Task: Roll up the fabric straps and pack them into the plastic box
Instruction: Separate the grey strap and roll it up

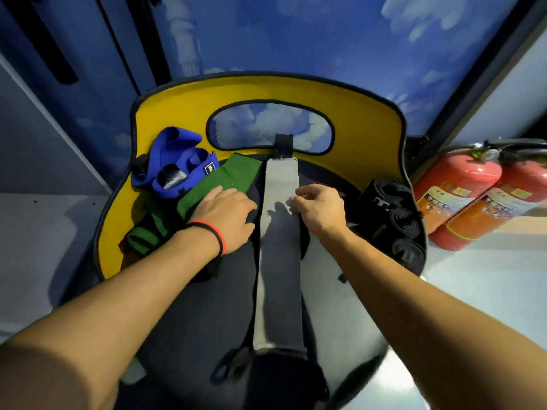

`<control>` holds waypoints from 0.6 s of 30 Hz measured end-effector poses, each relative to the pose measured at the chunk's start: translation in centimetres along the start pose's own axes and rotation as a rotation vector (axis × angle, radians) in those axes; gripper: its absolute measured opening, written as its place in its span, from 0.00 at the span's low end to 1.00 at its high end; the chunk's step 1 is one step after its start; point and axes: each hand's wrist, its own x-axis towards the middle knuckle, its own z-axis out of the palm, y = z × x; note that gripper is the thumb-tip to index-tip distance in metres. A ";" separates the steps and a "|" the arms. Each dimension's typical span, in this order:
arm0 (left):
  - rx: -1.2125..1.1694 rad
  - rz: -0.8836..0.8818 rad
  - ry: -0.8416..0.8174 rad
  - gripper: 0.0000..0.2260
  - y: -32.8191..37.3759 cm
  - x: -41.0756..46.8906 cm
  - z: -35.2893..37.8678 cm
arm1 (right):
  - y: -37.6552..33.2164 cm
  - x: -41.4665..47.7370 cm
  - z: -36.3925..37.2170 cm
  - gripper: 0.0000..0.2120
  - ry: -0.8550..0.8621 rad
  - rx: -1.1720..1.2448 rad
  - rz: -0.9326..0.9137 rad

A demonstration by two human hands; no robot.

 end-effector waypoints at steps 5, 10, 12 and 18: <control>-0.473 -0.108 -0.011 0.16 2.6 -6.2 -0.7 | 0.6 -7.1 -2.3 0.10 -0.098 -0.114 -0.097; -0.520 -0.153 -0.136 0.10 4.3 -11.4 0.4 | 2.2 -13.4 -4.4 0.13 -0.298 -0.244 -0.113; -0.502 -0.171 -0.231 0.10 5.0 -13.1 1.2 | 3.1 -15.5 -4.9 0.12 -0.350 -0.305 -0.149; -0.615 -0.310 -0.180 0.07 6.7 -16.9 4.0 | 5.5 -20.1 -5.4 0.09 -0.431 -0.350 -0.159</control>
